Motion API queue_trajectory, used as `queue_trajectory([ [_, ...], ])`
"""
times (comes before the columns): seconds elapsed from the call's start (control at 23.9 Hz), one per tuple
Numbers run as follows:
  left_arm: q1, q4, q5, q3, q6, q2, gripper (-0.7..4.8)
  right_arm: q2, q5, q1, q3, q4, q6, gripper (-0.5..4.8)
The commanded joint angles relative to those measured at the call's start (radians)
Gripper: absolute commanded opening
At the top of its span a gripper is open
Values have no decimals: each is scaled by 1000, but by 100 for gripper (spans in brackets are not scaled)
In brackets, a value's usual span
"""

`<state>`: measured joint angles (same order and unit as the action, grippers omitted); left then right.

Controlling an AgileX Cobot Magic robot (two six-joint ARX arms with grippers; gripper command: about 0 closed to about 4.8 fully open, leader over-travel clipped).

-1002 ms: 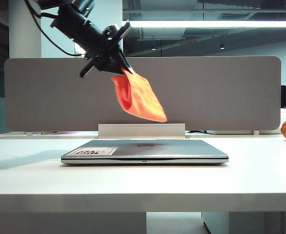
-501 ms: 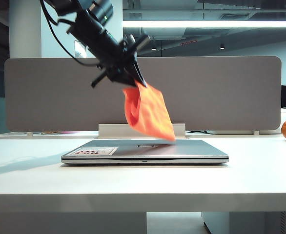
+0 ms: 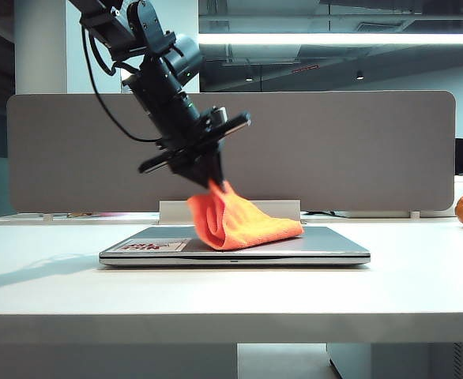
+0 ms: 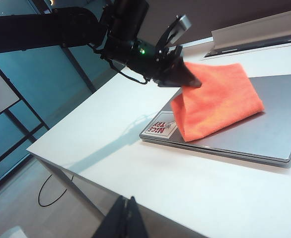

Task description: Pick up the orange rag and put it over the laptop.

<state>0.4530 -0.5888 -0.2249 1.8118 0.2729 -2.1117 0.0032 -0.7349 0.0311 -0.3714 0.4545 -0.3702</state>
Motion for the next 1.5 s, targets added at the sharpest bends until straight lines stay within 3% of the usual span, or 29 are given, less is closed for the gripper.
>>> queue_trajectory([
  [0.04, -2, -19, 109, 5, -64, 2, -6, 0, 0, 0, -6, -17, 4, -5],
  [0.33, -2, -34, 154, 5, -109, -7, 6, 0, 0, 0, -6, -17, 4, -5],
  [0.42, -2, -36, 159, 5, -108, -10, 81, 0, 0, 0, -6, -17, 4, -5],
  [0.5, -2, -39, 174, 5, -108, -10, 229, 0, 0, 0, -6, -16, 4, -5],
  [0.63, -2, -42, 187, 6, -109, -10, 301, 0, 0, 0, -6, -16, 4, -5],
  [0.88, -12, -94, 193, 8, -130, 14, 312, 0, 0, 0, -6, -16, 4, -5],
  [1.0, -25, -121, 256, 10, -176, 61, 312, 0, 0, 0, -6, -16, 4, -5],
  [1.21, -53, -191, 267, 10, -190, 154, 285, 0, 0, 0, -5, -15, 4, -5],
  [1.34, -77, -248, 268, 10, -191, 209, 165, 0, 0, 0, -5, -15, 4, -5],
  [1.38, -95, -270, 270, 10, -191, 235, 99, 0, 2, 0, -5, -16, 4, -5],
  [1.5, -106, -312, 275, 10, -199, 287, -8, 0, 25, 0, -5, -16, 5, -5],
])
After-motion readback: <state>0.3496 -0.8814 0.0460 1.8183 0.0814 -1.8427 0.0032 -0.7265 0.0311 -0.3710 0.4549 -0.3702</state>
